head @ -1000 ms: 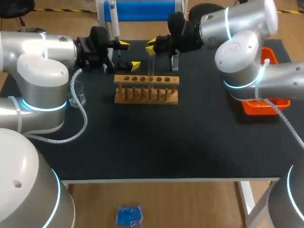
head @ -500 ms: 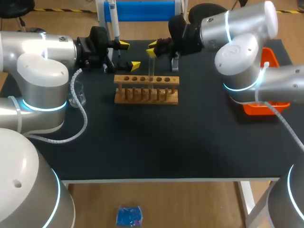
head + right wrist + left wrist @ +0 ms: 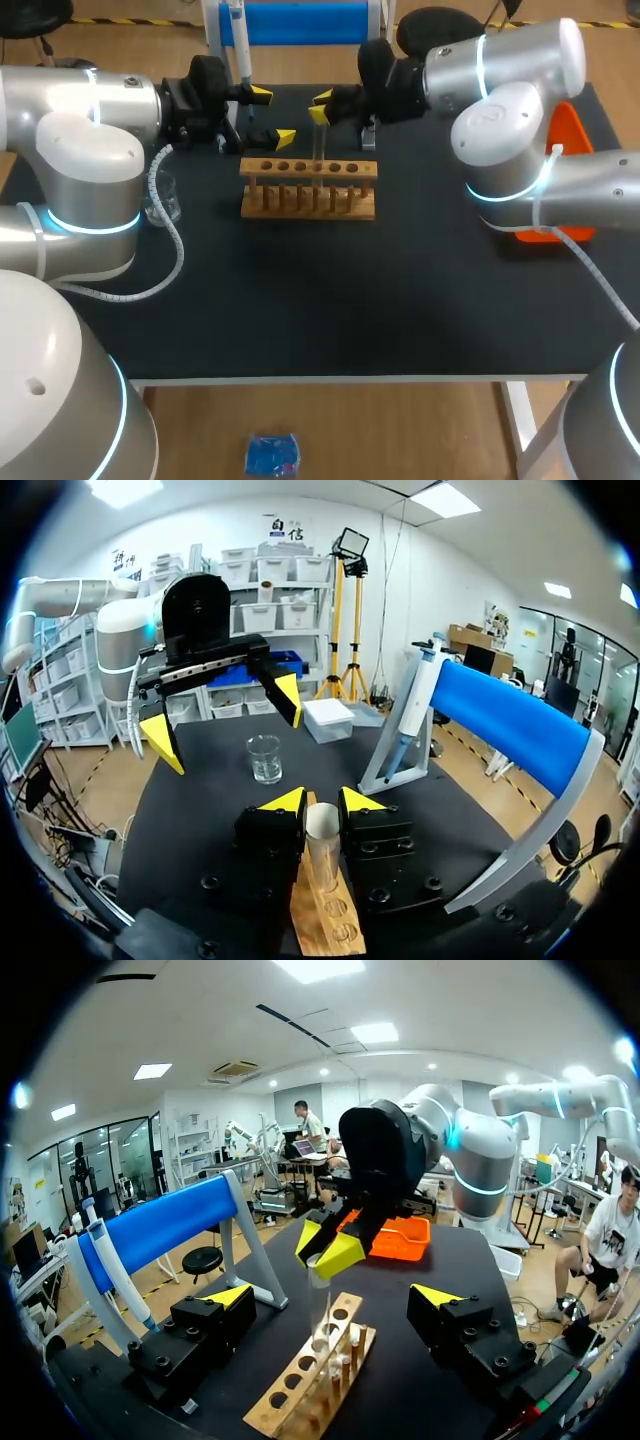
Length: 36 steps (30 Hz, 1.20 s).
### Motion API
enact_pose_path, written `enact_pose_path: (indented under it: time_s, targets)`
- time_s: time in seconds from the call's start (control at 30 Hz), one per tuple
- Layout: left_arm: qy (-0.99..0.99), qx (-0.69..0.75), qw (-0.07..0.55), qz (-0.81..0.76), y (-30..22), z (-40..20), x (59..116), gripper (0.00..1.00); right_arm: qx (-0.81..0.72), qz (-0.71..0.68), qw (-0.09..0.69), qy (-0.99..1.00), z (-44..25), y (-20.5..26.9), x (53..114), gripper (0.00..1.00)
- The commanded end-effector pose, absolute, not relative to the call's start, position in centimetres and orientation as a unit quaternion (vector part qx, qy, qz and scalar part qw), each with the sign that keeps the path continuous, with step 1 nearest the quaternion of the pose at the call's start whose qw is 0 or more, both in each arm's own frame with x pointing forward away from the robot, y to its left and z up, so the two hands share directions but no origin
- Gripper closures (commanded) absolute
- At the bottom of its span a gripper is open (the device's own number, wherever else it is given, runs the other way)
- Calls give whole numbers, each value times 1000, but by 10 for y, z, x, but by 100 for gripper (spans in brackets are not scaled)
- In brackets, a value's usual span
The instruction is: Invert the test tube, pick up the pipette, mount the tip to pipette, aspirate from beaker and dispense into the tube, eject the tip, return the pipette, and cap with the stopper.
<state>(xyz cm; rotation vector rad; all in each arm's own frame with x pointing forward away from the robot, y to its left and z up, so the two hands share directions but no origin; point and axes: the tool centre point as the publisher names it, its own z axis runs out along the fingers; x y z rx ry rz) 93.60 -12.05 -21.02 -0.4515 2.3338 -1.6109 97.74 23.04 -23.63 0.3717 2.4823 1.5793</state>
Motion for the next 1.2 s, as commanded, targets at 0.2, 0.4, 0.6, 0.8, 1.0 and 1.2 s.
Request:
enact_pose_path:
  time_s: [0.2, 0.4, 0.6, 0.8, 1.0, 1.2]
  targets:
    - [805, -155, 135, -557, -120, -211, 936, 0, 116, 557, 100, 816, -224, 223, 979, 0]
    - [805, -155, 135, -557, -120, -211, 936, 0, 90, 610, 80, 784, -209, 218, 978, 0]
    - [805, -155, 135, -557, -120, -211, 936, 0, 74, 634, 59, 768, -207, 218, 979, 79]
    - [805, -155, 135, -557, -120, -211, 936, 0, 64, 647, 51, 758, -206, 220, 979, 100]
    - [805, -155, 135, -557, -120, -211, 936, 0, 52, 660, 39, 748, -203, 226, 976, 100]
    - [805, -155, 135, -557, -120, -211, 936, 0, 36, 675, 28, 736, -202, 230, 975, 100]
